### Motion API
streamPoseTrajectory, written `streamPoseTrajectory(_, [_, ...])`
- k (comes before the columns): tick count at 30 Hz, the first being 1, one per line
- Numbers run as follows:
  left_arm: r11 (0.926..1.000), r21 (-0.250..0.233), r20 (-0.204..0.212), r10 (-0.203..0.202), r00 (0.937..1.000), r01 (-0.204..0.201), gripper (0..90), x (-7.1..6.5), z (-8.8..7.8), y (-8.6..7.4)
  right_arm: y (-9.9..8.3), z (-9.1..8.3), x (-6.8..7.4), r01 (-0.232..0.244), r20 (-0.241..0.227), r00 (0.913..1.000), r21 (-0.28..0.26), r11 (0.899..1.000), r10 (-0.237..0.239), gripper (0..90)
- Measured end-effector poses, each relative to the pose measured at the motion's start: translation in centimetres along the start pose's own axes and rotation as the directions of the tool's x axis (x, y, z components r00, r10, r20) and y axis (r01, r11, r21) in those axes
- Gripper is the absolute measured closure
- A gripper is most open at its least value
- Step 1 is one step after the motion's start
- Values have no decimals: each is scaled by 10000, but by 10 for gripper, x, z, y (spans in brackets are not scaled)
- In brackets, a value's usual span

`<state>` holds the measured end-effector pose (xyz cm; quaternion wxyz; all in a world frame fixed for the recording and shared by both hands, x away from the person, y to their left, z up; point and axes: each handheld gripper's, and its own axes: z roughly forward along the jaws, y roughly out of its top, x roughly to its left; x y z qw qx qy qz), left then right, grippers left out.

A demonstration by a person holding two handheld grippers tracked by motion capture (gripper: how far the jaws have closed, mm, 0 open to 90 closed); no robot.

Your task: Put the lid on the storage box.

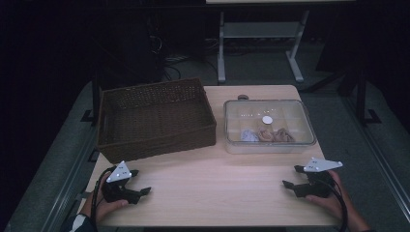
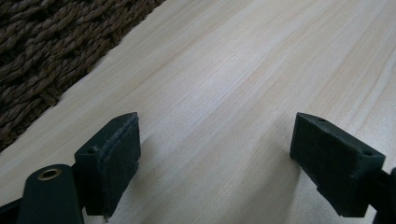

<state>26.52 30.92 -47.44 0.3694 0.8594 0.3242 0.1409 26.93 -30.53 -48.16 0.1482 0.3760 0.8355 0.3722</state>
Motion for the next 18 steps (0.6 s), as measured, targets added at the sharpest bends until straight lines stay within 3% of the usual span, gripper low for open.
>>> streamPoseTrajectory(18, [10000, 70, 11, 3, 10000, -3, 139, 1, 2, 2, 0, 0, 0, -53, 44, 10000, 4, 10000, 53, 205])
